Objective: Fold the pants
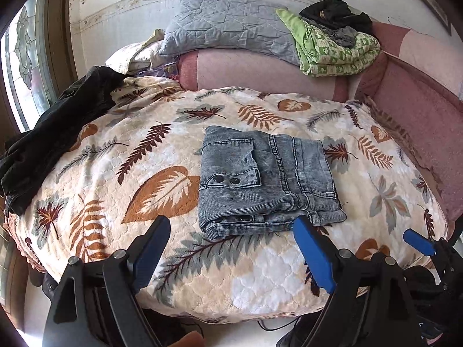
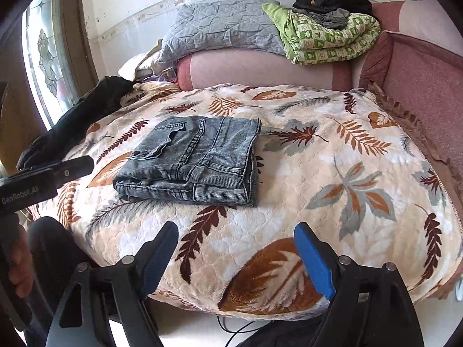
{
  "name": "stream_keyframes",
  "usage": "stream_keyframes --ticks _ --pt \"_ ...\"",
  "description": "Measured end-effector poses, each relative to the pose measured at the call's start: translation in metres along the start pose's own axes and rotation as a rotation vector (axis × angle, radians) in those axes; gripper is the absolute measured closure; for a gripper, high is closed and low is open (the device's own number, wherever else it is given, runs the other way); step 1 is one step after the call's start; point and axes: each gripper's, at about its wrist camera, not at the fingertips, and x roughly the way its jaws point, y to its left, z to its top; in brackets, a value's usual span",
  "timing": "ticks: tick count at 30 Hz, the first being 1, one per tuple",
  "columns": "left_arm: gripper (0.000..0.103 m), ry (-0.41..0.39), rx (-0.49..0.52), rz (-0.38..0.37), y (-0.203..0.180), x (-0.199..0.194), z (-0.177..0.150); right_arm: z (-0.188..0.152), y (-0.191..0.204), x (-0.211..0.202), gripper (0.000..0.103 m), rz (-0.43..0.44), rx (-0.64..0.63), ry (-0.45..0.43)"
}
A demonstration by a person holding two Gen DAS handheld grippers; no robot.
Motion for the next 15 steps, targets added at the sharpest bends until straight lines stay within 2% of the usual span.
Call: stream_keyframes --ticks 5,15 --pt "0.016 0.0 -0.016 0.0 0.001 0.0 0.003 0.002 0.007 -0.001 0.018 0.004 -0.028 -0.001" --pt "0.015 0.006 -0.044 -0.049 0.007 0.006 0.011 0.015 0.015 0.001 0.018 0.006 -0.049 -0.007"
